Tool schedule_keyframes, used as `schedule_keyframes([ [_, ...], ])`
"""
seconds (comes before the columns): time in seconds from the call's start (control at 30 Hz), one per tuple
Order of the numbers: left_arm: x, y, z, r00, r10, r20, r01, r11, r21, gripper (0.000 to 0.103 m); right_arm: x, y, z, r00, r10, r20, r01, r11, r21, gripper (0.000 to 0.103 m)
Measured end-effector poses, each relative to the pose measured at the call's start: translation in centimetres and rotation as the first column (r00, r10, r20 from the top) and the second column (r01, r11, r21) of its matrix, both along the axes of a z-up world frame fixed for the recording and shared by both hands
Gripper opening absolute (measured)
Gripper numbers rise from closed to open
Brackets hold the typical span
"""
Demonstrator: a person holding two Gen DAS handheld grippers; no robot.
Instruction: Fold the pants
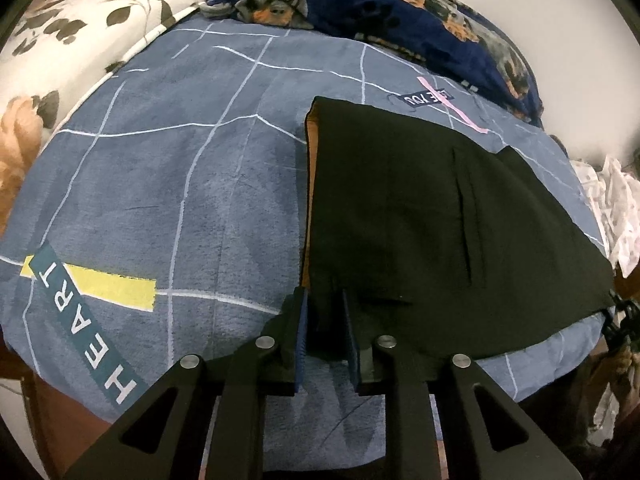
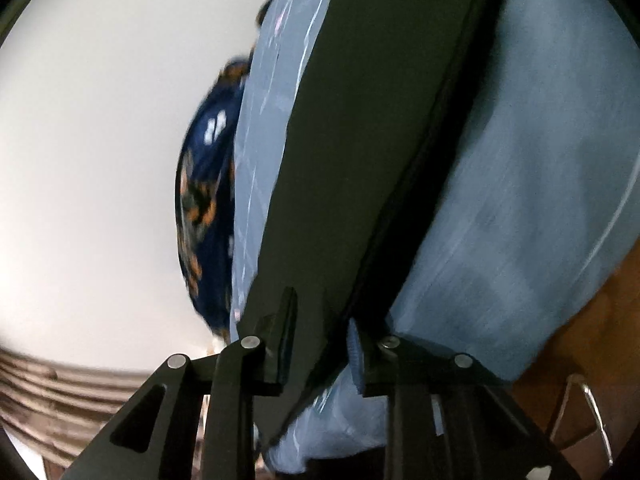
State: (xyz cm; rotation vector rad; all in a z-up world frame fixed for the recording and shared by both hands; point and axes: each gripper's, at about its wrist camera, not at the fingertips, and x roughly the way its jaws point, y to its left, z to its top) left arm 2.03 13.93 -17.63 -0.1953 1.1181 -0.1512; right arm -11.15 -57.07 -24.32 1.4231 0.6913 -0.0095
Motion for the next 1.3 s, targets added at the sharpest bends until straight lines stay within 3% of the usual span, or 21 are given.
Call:
schedule_keyframes([
  [0.2,0.1,0.2,-0.1,1.0,0.018,-0.01,-0.017,1.0,0.01,0.03,-2.0,-6.6,1.1,0.994,-0.101,-0.05,0.091,0.98,-0.177,0.005],
  [0.27,0.2,0.4,-0.1,1.0,0.027,-0.014,-0.026,1.0,0.011,0.034,-2.9,-8.7,0.3,0.989,-0.142,-0.042,0.136,0.982,-0.131,0.001],
  [0.43,0.2,0.4,-0.1,0.999,0.033,-0.02,-0.032,0.999,0.026,0.038,-4.1,-11.5,-0.5,0.975,-0.221,-0.006,0.221,0.973,-0.067,0.0],
  [0.53,0.2,0.4,-0.1,0.999,0.034,-0.021,-0.034,0.999,0.032,0.038,-5.7,-12.7,-1.0,0.954,-0.299,0.03,0.299,0.954,-0.017,0.005],
  [0.67,0.1,0.3,0.0,0.999,0.038,-0.018,-0.037,0.998,0.04,0.038,-6.9,-13.9,-0.1,0.934,-0.355,0.039,0.357,0.932,-0.066,0.025],
  [0.77,0.1,0.1,0.0,0.999,0.039,-0.015,-0.038,0.998,0.049,0.038,-7.3,-15.3,0.1,0.923,-0.383,0.032,0.385,0.92,-0.071,0.031],
  [0.9,0.1,0.1,0.0,0.999,0.046,-0.017,-0.045,0.998,0.049,0.039,-6.4,-16.6,0.4,0.922,-0.386,0.013,0.386,0.918,-0.093,0.033],
  [1.1,0.2,0.0,0.0,0.999,0.048,-0.023,-0.047,0.997,0.054,0.039,-4.6,-16.3,0.3,0.954,-0.298,0.029,0.299,0.949,-0.094,0.037],
  [1.23,0.3,0.1,0.1,0.999,0.047,-0.027,-0.046,0.997,0.059,0.039,-3.3,-16.5,0.3,0.958,-0.286,0.03,0.287,0.952,-0.107,0.036],
  [1.3,0.3,0.0,0.0,0.999,0.048,-0.026,-0.046,0.997,0.062,0.04,-2.6,-16.9,0.2,0.96,-0.28,0.009,0.28,0.954,-0.109,0.031],
])
